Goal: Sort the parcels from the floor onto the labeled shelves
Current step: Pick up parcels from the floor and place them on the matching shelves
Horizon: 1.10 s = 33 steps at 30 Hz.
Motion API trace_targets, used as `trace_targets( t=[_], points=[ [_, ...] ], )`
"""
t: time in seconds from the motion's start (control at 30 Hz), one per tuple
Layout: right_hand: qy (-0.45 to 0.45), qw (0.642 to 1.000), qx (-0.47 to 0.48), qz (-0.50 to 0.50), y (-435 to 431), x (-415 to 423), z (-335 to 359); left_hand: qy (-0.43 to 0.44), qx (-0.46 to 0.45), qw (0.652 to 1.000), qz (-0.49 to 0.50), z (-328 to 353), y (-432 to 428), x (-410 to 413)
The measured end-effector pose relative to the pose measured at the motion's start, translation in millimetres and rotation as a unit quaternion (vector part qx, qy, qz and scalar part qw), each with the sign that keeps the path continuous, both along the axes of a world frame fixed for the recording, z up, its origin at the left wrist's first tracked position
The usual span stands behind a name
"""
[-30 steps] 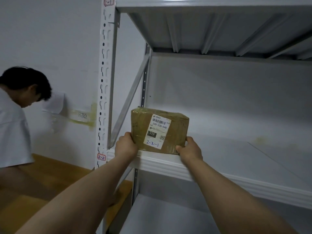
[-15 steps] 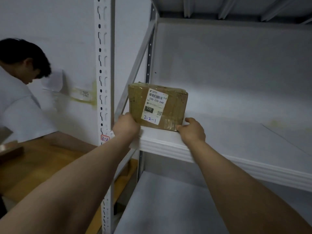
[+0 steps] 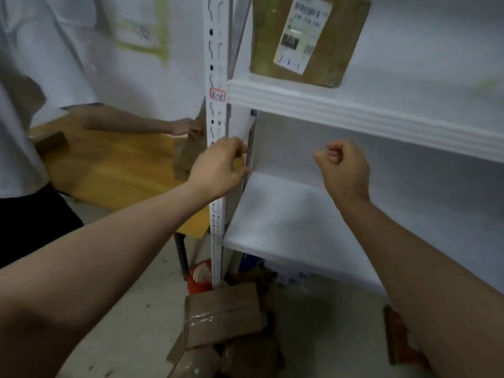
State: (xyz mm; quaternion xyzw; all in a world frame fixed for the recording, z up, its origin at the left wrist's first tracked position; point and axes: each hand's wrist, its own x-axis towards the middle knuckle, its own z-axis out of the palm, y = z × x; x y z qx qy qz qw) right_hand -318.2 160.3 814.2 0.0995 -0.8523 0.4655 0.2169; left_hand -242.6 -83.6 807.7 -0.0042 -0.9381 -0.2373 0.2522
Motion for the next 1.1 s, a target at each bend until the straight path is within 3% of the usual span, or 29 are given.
trace_targets(
  t=[0.17,0.3,0.47,0.57,0.73,0.93,1.1],
  points=[
    [-0.239,0.962,0.125,0.028,-3,69,-116,-0.249,0.008,0.968,0.020,-137,-39,70],
    [-0.396,0.905,0.153,0.041,-12,122,-204,-0.407,0.047,0.912,0.031,-240,-51,116],
    [-0.556,0.815,0.161,0.032,-13,172,-295,-0.539,0.126,0.832,0.039,-320,-51,167],
    [-0.618,0.775,0.128,0.018,-8,183,-346,-0.574,0.205,0.789,0.078,-359,-46,178],
    [-0.658,0.743,0.120,0.020,-6,170,-428,-0.574,0.280,0.760,0.122,-444,-27,166],
    [-0.631,0.766,0.125,0.016,-22,105,-539,-0.561,0.292,0.740,0.230,-552,-41,124],
    [-0.605,0.792,0.077,0.011,-40,60,-628,-0.501,0.377,0.707,0.327,-643,-71,104]
  ],
)
